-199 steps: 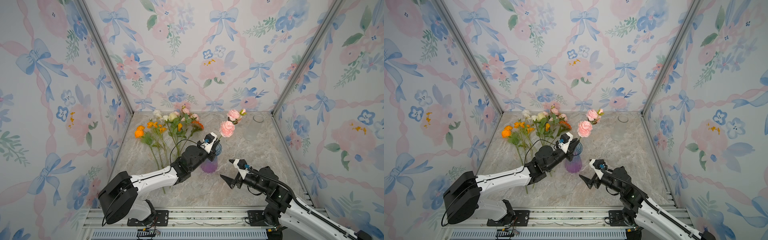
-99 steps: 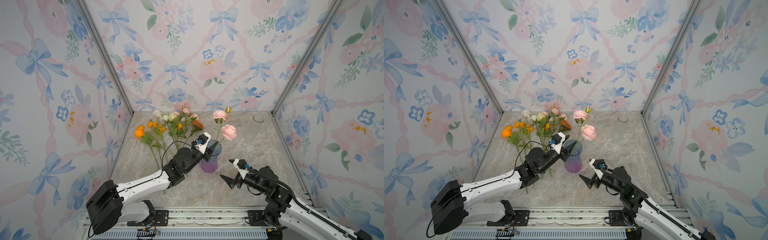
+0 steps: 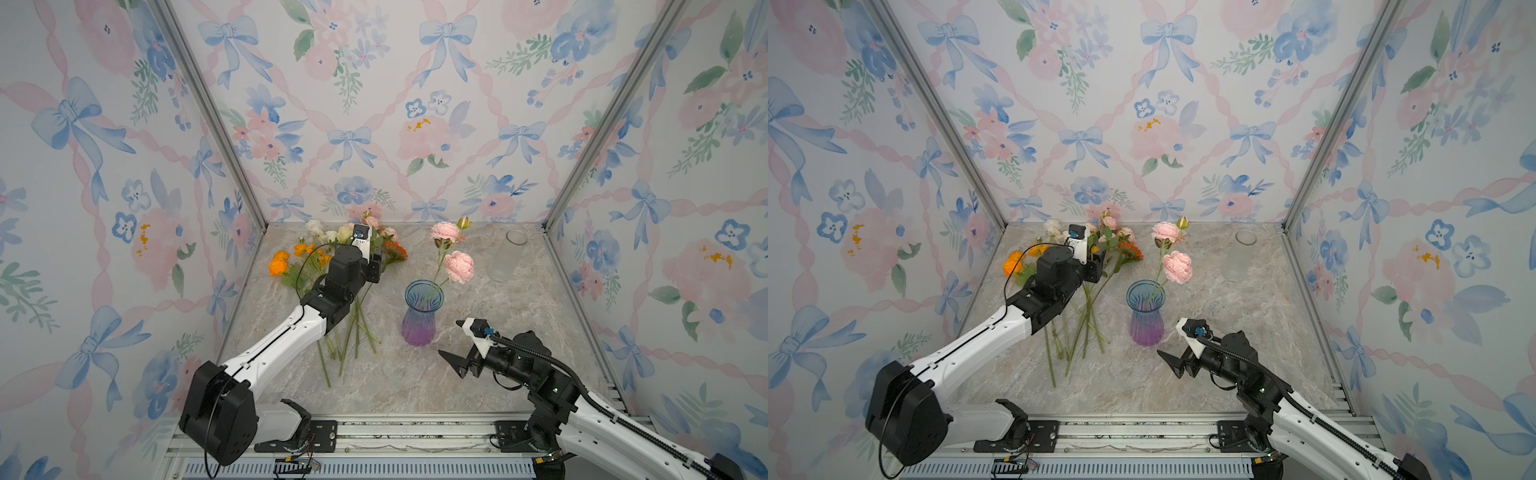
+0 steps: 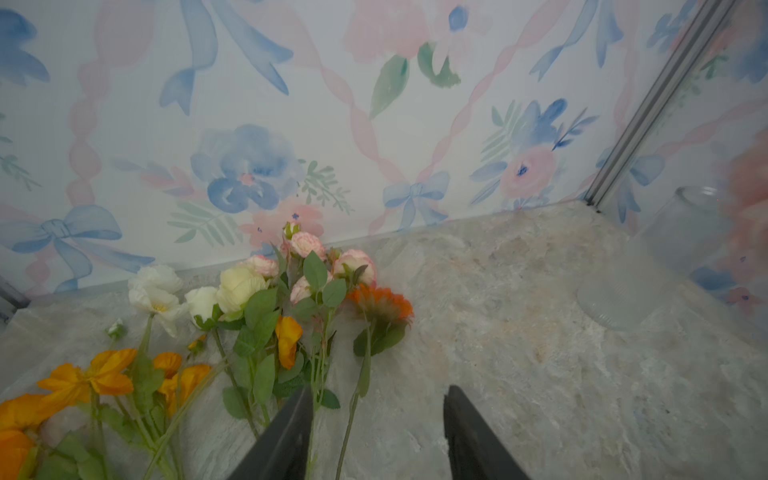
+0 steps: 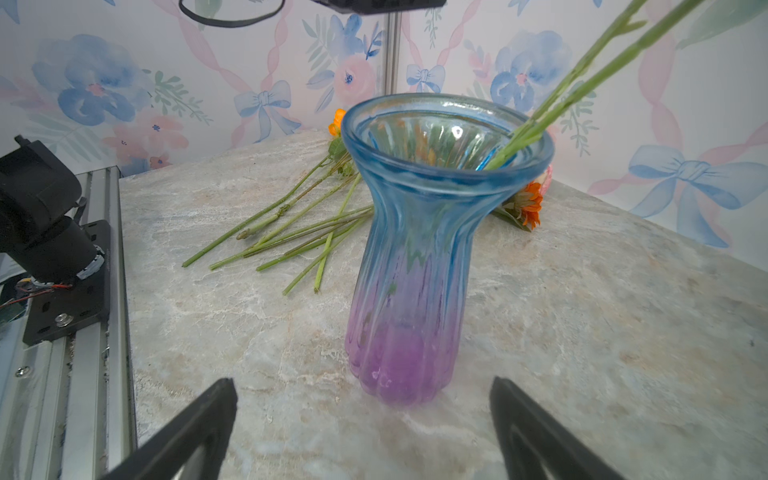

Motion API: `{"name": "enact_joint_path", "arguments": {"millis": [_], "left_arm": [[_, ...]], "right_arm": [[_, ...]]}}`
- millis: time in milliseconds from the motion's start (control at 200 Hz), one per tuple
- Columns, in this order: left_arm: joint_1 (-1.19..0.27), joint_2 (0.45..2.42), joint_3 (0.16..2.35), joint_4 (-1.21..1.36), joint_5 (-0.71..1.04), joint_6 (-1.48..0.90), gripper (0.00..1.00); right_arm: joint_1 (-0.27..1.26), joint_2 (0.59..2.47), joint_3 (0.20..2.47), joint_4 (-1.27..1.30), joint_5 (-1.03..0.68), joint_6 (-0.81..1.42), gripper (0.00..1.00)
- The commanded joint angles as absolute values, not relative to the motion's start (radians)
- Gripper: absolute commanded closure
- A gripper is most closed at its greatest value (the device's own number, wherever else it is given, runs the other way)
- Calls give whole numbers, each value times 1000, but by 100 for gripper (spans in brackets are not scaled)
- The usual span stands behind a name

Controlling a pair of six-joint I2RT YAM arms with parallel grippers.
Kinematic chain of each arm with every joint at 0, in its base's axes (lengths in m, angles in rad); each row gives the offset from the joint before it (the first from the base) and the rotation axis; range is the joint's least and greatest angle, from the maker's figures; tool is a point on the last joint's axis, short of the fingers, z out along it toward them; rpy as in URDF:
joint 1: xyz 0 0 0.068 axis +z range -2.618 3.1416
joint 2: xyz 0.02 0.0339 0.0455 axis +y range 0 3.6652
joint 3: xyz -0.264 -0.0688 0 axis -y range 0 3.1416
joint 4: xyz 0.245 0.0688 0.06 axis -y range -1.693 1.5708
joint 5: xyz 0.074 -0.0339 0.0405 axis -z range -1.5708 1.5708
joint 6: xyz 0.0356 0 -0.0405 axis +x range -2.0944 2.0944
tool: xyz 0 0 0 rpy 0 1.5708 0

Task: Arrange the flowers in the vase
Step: 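Open the left gripper and withdraw it from the vase, then lower the left gripper toward the next flower stems on the table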

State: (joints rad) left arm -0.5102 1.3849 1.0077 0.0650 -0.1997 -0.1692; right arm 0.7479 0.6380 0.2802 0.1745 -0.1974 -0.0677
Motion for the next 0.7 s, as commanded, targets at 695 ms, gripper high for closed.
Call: {"name": "enact_joint_path", "arguments": {"millis": [695], "left_arm": [[-478,1937,1333,-438,-321,-82,60]], "right_arm": [[786,768,355,154,-152,-80,3]]}}
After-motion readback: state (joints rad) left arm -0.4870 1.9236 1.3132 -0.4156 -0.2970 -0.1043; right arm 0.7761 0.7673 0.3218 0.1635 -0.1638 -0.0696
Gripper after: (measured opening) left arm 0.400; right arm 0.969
